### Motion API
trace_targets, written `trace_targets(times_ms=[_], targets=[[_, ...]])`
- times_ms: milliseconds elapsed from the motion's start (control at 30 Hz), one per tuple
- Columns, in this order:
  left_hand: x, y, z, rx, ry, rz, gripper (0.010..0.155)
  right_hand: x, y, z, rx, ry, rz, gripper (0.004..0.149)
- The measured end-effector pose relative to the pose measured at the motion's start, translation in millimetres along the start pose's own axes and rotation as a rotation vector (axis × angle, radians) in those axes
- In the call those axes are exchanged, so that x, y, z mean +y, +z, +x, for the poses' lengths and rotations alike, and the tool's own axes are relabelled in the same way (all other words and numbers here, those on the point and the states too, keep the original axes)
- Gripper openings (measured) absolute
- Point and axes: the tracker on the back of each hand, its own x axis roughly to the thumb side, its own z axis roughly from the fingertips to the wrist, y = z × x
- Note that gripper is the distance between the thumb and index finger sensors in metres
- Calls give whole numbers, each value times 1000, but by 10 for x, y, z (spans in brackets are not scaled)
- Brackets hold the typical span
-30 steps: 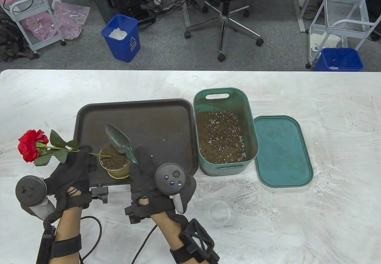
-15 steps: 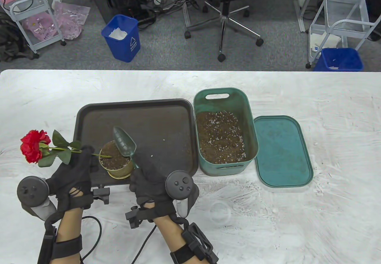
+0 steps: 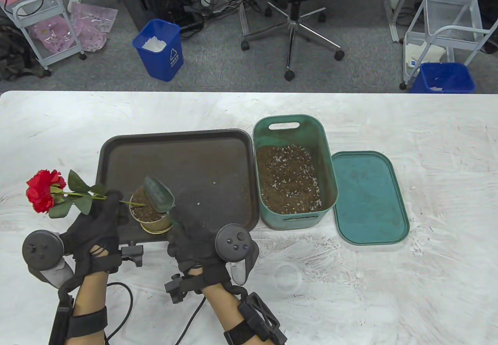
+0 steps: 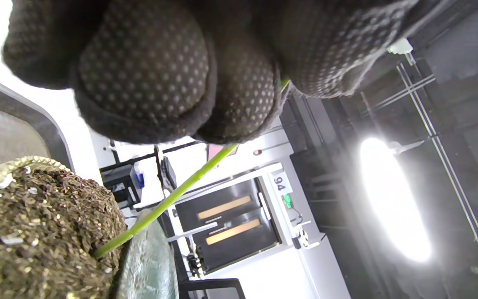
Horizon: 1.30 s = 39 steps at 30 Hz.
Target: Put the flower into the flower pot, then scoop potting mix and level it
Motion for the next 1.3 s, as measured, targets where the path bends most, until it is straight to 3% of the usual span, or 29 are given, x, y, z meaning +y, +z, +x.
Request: trace_targets(times_ms=[133,300,467,833,1000,1133,1300], targets=[[-3,0,-3,-2,-2,-1,46,-4,35,70,-101,-35,-49,52],[-6,1,-4,-7,-4,-2,46,67,62,59,-92,67,-12,53],[-9,-1,-6,-5,-2,-3,46,60,75,97,-149,14,-33,53],[-4,0,-8,-4,-4,0,46,85,77,56,-115,78,-15,53],[1,-1,-10,-2,-2,1,46,39,72,60,-142,8,-52,53],[2,-2,-12,-2,-2,1,46,6,47,2,-64,12,-42,53],[7,-2,-13,1,-2,4,46,-44,44,15,-104,-64,-78,53]])
